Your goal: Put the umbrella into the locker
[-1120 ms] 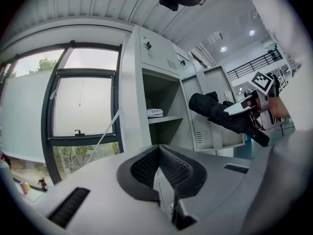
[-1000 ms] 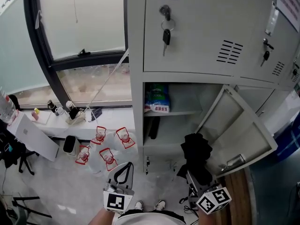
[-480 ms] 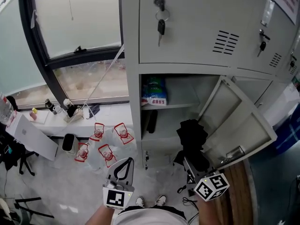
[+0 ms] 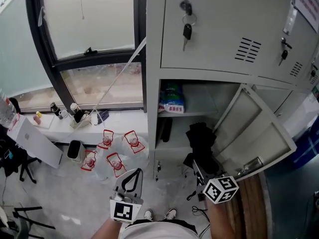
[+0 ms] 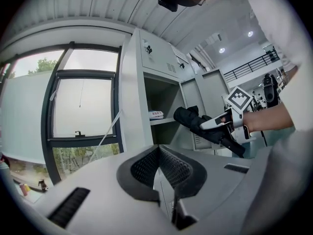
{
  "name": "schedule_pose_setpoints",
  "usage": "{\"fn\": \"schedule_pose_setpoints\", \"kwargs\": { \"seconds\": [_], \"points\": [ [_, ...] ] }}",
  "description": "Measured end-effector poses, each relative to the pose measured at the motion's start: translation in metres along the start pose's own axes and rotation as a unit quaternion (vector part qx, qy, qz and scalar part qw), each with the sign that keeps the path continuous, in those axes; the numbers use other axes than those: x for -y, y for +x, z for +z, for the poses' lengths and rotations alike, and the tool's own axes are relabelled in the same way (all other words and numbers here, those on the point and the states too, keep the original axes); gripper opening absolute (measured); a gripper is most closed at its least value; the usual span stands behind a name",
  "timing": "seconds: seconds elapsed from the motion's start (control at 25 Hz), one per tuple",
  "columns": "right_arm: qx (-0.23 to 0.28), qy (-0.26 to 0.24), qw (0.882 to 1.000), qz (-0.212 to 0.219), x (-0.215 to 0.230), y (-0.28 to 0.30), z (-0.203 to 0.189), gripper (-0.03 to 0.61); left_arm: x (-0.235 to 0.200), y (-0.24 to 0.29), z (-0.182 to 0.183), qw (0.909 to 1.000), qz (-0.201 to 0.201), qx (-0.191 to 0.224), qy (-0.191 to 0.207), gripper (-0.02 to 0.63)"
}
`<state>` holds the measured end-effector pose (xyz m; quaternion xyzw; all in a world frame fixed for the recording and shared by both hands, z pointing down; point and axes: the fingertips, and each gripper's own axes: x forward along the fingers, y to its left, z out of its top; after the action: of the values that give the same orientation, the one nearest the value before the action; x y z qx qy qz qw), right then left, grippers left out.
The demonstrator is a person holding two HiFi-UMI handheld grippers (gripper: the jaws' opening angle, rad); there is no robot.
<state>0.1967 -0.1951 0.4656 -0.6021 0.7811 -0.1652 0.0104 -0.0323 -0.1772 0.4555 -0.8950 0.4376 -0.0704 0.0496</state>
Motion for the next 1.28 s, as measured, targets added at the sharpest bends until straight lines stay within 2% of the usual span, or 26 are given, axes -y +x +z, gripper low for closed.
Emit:
{"fn": "schedule_pose_setpoints", "kwargs": {
  "seconds": [0.28, 0.52, 0.76, 1.0, 1.28],
  "points": [
    [-0.016, -0.011, 1.000, -0.012, 0.010, 0.035, -0.011, 0.219, -0.016, -0.014, -0.006, 0.9996, 0.025, -0.006, -0.007, 0.021],
    [-0.027, -0.015, 0.999, -0.015, 0.016, 0.060, -0.016, 0.219, -0.024, -0.022, -0.012, 0.9992, 0.035, -0.019, 0.002, 0.021],
    [-0.045, -0.029, 0.998, -0.017, 0.023, 0.082, -0.026, 0.218, -0.028, -0.024, -0.007, 0.9987, 0.050, -0.011, -0.003, 0.021],
    [-0.057, -0.019, 0.998, -0.019, 0.023, 0.088, -0.039, 0.215, -0.032, -0.029, -0.003, 0.9981, 0.062, -0.005, 0.001, 0.021],
    [-0.066, -0.016, 0.997, -0.043, 0.038, 0.106, -0.042, 0.199, -0.034, -0.032, -0.004, 0.9976, 0.069, -0.006, 0.000, 0.021]
  ]
}}
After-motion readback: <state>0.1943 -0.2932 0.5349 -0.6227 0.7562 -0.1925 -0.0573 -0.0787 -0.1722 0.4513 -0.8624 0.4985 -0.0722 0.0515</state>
